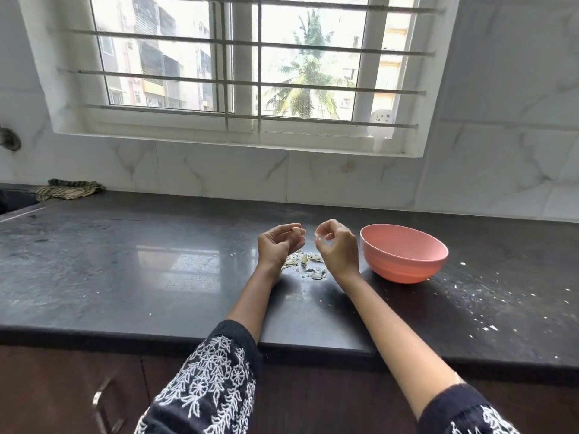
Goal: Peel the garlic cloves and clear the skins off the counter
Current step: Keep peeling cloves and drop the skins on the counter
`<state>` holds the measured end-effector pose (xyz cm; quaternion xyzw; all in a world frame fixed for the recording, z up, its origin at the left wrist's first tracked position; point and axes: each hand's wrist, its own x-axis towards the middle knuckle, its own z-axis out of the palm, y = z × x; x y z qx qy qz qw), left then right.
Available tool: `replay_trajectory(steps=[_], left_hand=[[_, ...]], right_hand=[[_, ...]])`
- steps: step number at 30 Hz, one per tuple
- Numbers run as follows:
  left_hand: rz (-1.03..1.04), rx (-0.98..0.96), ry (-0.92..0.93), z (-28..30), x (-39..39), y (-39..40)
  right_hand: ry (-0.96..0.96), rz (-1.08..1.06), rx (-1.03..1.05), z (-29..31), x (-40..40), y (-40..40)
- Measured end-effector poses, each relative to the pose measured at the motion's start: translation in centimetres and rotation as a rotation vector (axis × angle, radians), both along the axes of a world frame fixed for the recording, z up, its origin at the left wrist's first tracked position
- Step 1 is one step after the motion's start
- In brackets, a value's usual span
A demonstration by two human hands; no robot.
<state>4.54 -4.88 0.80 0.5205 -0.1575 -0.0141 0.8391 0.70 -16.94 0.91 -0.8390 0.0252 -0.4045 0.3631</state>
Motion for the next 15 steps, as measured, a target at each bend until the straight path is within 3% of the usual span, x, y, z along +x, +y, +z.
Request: replay_trajectory(steps=[9,15], left_hand=[[-0.029,-0.027,-0.006,0.14,-0.27,0.28],[-0.029,0.003,-0.041,0.06,-0.15,0.35]], right_hand=[[-0.038,-0.005,-0.056,0.07,0.00,0.00],[-0.070,0.177,-0.112,0.05,0.13,0.66]])
